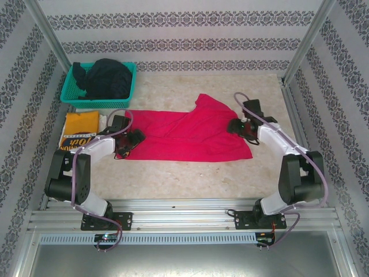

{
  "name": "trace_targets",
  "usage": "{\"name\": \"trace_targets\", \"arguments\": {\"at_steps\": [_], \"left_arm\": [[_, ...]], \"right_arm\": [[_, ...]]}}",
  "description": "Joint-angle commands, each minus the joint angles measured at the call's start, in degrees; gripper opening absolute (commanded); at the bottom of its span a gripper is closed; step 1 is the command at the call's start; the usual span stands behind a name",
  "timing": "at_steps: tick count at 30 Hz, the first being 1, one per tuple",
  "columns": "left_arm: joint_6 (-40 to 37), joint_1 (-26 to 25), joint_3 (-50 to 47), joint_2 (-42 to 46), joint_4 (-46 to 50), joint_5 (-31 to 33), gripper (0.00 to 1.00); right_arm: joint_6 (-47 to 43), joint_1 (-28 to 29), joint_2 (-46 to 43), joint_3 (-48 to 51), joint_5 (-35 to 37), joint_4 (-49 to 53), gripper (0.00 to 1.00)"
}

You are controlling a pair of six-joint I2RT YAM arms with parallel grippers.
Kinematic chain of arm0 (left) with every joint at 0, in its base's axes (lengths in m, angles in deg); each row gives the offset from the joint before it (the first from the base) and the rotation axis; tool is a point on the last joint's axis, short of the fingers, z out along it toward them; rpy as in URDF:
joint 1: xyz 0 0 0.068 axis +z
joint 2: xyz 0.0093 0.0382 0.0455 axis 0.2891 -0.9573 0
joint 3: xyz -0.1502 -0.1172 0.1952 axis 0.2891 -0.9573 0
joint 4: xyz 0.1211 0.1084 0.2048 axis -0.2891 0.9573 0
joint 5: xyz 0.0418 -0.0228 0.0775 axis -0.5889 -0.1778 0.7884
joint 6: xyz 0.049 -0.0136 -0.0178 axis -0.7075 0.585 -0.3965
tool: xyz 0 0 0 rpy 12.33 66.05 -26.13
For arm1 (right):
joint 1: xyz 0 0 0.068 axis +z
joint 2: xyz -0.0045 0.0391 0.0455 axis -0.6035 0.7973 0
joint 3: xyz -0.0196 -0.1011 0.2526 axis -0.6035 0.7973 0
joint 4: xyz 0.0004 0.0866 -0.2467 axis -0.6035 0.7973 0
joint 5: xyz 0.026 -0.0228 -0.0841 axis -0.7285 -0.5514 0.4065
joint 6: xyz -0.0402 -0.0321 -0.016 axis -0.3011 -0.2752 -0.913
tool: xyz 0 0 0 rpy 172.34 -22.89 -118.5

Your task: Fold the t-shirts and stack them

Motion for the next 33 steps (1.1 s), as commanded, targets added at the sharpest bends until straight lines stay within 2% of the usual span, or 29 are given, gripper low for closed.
{"name": "trace_targets", "arguments": {"at_steps": [1,4,7,16,22,25,27,33], "left_arm": [[-0.3,-1.1,3.8,-1.5,0.4,-0.2,0.89],[0.6,-1.6,3.3,-3.1,0.0,1.2,0.89],[0.5,-1.5,0.6,-3.0,1.3,4.3,0.89],[4.0,-3.0,-8.4,4.6,3.9,6.7,0.89],[9.0,-7.4,-11.7,13.7,8.9,11.9,0.89],[8.8,-7.6,-7.9,16.2,11.2,15.7,0.89],[7.9,-7.5,-3.0,14.7,13.4,18.8,0.88],[4.9,-4.3,11.2,0.9,12.1,20.0,0.85]], "right_arm": [[1.7,5.1,7.8,-3.9,-1.3,-2.6,0.68],[4.9,7.9,12.8,-5.6,-2.7,-2.6,0.67],[6.5,8.8,13.9,-3.1,-2.9,-3.1,0.66],[7.6,9.1,6.7,10.0,-4.9,-1.7,0.66],[6.1,9.1,4.1,10.4,-6.8,-2.0,0.67],[5.9,9.2,0.8,9.3,-7.2,-4.3,0.67],[5.7,9.2,-1.3,8.6,-6.7,-6.0,0.67],[4.0,9.3,-3.9,6.6,-5.6,-7.8,0.67]]}}
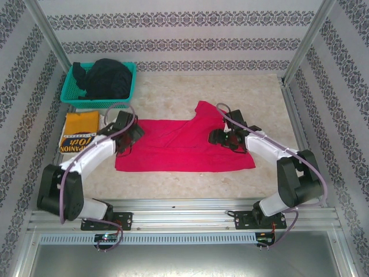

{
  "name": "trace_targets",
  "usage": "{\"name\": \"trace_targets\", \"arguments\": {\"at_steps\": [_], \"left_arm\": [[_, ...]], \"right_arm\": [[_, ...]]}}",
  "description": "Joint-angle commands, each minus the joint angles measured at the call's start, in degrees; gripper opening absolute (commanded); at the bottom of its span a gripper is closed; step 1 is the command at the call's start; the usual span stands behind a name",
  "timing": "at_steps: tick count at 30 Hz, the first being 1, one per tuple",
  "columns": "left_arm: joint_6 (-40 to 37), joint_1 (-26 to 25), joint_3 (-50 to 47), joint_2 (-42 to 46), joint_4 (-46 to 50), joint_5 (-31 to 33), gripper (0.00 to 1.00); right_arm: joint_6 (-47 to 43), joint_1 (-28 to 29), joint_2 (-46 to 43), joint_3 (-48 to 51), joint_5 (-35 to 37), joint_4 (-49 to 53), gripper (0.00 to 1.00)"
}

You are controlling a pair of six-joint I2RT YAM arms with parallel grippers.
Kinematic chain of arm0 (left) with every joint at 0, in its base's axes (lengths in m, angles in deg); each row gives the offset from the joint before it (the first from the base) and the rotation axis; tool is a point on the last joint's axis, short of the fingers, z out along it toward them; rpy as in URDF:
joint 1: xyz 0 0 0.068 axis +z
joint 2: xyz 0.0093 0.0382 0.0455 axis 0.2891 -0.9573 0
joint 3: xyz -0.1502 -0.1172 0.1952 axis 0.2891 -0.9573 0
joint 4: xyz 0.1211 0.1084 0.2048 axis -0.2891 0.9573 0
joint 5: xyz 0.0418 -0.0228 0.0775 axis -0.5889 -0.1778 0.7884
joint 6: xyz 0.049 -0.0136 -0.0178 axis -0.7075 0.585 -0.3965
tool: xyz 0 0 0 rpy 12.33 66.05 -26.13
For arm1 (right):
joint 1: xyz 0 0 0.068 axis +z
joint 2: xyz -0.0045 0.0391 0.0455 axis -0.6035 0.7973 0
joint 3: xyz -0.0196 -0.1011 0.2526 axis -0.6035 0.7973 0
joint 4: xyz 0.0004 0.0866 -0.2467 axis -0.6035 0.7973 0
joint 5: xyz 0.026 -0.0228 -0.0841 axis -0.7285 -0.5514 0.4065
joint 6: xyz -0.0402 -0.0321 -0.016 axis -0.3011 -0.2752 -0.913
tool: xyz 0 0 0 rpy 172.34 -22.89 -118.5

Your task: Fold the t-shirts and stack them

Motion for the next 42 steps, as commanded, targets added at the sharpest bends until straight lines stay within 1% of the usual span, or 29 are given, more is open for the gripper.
{"name": "trace_targets", "arguments": {"at_steps": [1,4,5,8,11,17,22,27,30,41,42], "left_arm": [[-2.1,2.4,5.6,-7.8,-0.1,3.2,0.83],[-3.0,3.7,13.6,-16.0,1.0,4.5,0.77],[-3.3,3.8,16.8,-18.9,2.4,6.2,0.74],[-3.3,4.3,25.0,-26.2,7.6,11.3,0.6],[-2.9,5.4,29.4,-30.9,10.6,13.2,0.54],[-2.5,7.0,31.1,-34.4,10.1,13.6,0.52],[-3.8,7.8,31.4,-36.5,7.1,12.6,0.47],[-4.5,8.2,31.9,-37.4,5.8,12.0,0.49],[-4.7,8.4,32.9,-38.7,6.1,11.9,0.48],[-5.6,9.4,33.6,-40.9,4.9,10.9,0.39],[-5.6,9.5,33.7,-41.0,4.8,10.8,0.37]], "right_arm": [[-2.0,0.2,-1.1,-1.6,0.3,-1.6,0.67],[-2.2,0.2,-0.4,-1.4,0.3,-1.9,0.67],[-2.3,0.1,-0.1,-1.4,0.2,-1.9,0.67],[-2.1,0.1,1.0,-0.9,-0.1,-2.3,0.67],[-2.0,0.1,1.4,-0.4,0.0,-2.5,0.67],[-2.1,-0.2,2.2,-0.1,0.4,-2.7,0.67],[-2.2,-0.2,3.0,-0.9,0.1,-2.9,0.67],[-2.1,-0.2,3.2,-1.2,0.0,-2.9,0.67],[-1.9,-0.2,3.4,-0.9,-0.1,-3.2,0.67],[-1.7,0.0,3.4,0.1,-0.7,-3.6,0.67],[-1.7,-0.1,3.5,0.1,-0.8,-3.5,0.67]]}}
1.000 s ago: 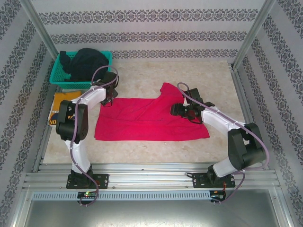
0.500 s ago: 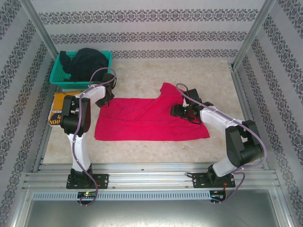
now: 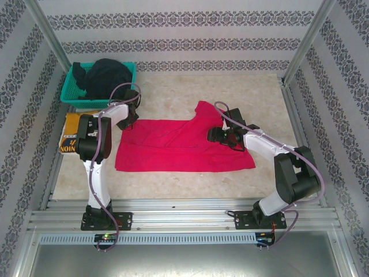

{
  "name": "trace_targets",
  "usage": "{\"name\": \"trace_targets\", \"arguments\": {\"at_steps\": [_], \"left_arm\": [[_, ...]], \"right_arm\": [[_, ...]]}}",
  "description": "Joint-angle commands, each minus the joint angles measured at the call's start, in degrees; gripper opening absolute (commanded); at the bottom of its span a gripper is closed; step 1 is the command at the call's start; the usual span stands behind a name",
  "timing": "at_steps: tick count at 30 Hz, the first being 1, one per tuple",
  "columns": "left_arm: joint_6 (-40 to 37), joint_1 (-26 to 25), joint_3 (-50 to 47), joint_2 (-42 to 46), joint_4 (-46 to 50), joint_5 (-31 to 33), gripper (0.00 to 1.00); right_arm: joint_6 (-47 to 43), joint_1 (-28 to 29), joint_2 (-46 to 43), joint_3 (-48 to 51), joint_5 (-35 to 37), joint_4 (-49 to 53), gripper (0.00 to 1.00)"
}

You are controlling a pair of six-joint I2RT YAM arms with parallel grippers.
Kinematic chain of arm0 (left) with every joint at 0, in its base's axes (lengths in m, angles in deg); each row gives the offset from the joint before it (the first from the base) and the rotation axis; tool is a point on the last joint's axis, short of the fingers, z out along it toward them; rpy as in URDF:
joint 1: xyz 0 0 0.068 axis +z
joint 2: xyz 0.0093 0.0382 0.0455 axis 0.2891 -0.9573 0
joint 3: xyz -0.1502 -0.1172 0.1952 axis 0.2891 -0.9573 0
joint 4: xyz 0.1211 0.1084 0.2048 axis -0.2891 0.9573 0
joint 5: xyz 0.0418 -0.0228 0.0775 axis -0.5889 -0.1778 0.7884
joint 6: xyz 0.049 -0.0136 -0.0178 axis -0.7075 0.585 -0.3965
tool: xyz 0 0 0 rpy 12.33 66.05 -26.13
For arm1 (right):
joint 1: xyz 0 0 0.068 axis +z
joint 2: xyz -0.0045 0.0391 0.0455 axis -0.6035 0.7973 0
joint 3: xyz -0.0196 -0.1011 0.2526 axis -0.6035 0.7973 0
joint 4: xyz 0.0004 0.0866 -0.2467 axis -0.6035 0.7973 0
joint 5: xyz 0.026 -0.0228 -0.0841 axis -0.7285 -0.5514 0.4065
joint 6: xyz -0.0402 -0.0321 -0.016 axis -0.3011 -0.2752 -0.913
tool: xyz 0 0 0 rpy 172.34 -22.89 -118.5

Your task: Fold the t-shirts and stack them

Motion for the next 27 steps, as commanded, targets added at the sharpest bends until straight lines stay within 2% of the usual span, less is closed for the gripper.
{"name": "trace_targets", "arguments": {"at_steps": [1,9,15,19,23,27], "left_arm": [[-1.4,1.1,1.5,-1.2,-0.5,-0.4,0.34],[-1.7,1.3,1.2,0.2,-0.5,-2.7,0.01],[-1.9,1.3,-2.1,3.5,-2.1,-4.0,0.0],[-1.9,1.3,-5.1,5.7,-4.1,-5.1,0.0],[-2.3,1.3,-6.0,6.2,-4.7,-5.6,0.0],[-2.5,1.3,-5.9,5.9,-5.0,-6.2,0.0]], "right_arm": [[-0.4,-0.1,0.6,0.7,-0.8,-0.9,0.67],[0.1,-0.4,0.2,-2.3,2.0,-0.5,0.67],[-1.0,-6.4,3.7,-11.0,7.3,1.6,0.66],[-3.3,-11.0,10.3,-18.2,5.0,2.0,0.6],[-10.2,-11.3,18.4,-27.5,4.1,4.7,0.53],[-17.2,-10.5,27.6,-39.2,2.2,12.3,0.53]]}}
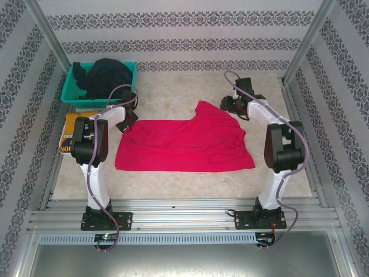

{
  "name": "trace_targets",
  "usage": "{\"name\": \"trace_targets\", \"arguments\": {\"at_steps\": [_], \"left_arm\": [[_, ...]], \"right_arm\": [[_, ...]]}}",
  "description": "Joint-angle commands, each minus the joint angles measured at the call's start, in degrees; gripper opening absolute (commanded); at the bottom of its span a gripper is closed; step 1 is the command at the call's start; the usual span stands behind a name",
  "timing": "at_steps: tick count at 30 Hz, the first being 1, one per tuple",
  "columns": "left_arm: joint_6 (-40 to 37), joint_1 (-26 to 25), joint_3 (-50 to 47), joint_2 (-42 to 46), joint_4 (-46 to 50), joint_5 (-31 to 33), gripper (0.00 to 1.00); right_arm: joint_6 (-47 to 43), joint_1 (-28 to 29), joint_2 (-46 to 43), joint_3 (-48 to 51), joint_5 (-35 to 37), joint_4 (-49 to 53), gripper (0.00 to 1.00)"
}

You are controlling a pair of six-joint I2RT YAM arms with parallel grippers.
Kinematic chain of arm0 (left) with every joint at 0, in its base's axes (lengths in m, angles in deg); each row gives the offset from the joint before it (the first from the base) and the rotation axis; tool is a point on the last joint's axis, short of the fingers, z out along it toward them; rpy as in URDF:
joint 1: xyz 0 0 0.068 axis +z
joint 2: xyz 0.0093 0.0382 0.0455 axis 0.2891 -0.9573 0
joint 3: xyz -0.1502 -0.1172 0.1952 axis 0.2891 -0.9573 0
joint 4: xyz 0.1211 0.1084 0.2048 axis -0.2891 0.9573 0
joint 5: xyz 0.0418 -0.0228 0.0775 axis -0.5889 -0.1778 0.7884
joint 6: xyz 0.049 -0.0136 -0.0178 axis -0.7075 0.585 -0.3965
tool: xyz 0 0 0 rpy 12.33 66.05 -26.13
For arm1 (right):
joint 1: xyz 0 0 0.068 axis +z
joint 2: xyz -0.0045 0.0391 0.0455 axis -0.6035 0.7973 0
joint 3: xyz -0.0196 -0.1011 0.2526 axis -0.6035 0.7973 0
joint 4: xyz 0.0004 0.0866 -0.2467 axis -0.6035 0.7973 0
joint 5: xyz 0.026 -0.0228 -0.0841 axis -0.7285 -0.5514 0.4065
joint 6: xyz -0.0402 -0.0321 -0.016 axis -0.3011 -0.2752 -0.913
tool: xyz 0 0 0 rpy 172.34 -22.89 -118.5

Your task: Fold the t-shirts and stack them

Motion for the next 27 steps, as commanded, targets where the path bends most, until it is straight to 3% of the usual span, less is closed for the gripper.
{"name": "trace_targets", "arguments": {"at_steps": [1,11,21,27], "left_arm": [[-1.0,0.6,-0.4,1.4,-1.2,-0.7,0.0],[-1.7,0.7,0.2,1.3,-1.0,-0.7,0.0],[-1.7,0.9,-0.3,1.7,-1.2,-1.1,0.0],[-1.8,1.1,-0.2,1.7,-1.2,-1.3,0.0]], "right_arm": [[-8.3,0.9,6.5,-8.8,-1.9,8.5,0.52],[-13.2,1.7,22.0,-29.1,-4.1,22.2,0.48],[-18.7,2.6,29.9,-39.4,6.3,34.8,0.42],[-20.6,3.0,31.9,-41.4,4.6,37.0,0.2]]}}
